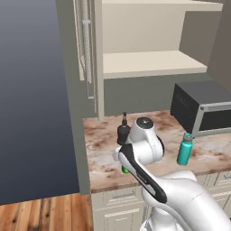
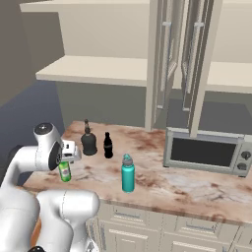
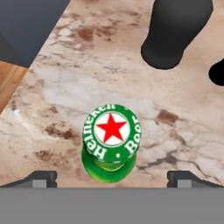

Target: Sort all alcoholic drinks to one cabinet, and non-alcoholic drinks to the other.

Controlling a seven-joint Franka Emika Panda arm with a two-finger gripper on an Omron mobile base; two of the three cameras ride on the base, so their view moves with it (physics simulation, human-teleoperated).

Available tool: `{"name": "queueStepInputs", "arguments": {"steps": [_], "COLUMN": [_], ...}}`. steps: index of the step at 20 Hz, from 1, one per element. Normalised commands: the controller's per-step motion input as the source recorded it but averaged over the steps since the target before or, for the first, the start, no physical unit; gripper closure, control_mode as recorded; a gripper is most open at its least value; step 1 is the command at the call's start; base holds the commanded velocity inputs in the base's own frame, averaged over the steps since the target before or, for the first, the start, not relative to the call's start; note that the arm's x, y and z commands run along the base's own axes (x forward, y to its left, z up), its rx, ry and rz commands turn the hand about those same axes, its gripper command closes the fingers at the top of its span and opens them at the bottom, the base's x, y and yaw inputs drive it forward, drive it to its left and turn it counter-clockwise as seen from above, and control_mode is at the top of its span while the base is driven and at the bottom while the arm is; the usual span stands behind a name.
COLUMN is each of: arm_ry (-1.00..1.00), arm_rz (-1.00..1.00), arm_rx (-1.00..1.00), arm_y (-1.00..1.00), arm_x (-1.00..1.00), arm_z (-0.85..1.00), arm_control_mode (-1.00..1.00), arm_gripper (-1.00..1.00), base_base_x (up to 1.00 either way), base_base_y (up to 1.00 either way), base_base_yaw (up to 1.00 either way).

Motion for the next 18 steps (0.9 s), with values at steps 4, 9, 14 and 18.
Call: {"name": "queueStepInputs", "arguments": {"steps": [4,9,14,18], "arm_ry": [0.0,0.0,0.0,-0.01], "arm_rz": [0.0,0.0,0.0,0.0], "arm_rx": [0.0,0.0,0.0,0.0], "arm_y": [0.0,0.0,0.0,-0.01], "arm_x": [0.01,0.0,0.0,0.0], "arm_z": [-0.2,-0.2,-0.18,-0.16], "arm_control_mode": [-1.0,-1.0,-1.0,-1.0], "arm_gripper": [-1.0,-1.0,-1.0,-1.0], "base_base_x": [0.0,0.0,0.0,0.0], "base_base_y": [0.0,0.0,0.0,0.0], "base_base_yaw": [0.0,0.0,0.0,0.0]}}
